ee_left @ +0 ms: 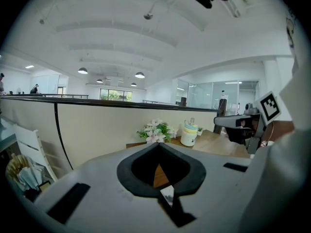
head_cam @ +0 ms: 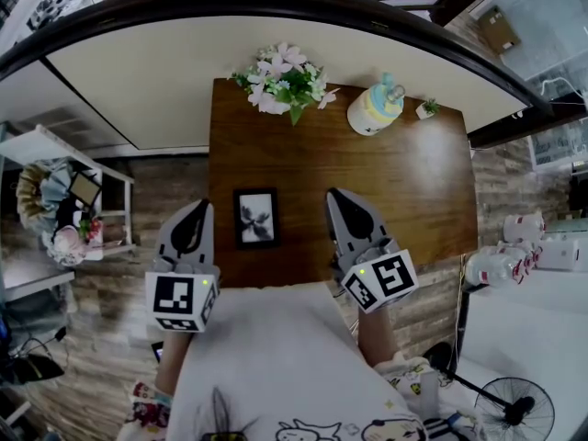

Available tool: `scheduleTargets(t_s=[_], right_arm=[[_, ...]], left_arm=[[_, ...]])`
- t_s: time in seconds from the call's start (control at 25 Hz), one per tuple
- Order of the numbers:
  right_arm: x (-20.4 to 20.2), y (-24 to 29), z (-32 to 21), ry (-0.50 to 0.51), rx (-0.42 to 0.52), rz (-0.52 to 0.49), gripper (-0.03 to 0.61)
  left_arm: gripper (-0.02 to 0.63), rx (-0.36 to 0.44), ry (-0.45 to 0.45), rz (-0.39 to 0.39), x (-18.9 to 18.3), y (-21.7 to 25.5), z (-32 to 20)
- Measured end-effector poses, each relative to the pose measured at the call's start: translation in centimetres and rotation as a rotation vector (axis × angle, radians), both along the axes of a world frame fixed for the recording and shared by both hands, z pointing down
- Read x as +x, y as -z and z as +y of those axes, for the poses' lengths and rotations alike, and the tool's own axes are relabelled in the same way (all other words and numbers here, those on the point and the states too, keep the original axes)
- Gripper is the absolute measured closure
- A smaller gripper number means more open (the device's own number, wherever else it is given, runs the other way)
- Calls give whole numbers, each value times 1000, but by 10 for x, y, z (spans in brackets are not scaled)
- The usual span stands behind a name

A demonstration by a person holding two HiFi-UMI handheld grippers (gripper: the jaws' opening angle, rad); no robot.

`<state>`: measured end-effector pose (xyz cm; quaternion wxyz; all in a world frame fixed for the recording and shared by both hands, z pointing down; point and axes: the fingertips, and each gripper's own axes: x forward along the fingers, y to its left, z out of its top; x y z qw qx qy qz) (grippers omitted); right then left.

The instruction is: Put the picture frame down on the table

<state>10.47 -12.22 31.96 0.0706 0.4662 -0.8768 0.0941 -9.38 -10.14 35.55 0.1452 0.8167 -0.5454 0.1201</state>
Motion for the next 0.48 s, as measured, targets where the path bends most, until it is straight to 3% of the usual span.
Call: scheduleTargets(t_s=[0.48], right_arm=[[-3, -7, 1, 15, -19, -2, 580]], left_arm=[[611, -8, 9, -1, -1, 0, 1]])
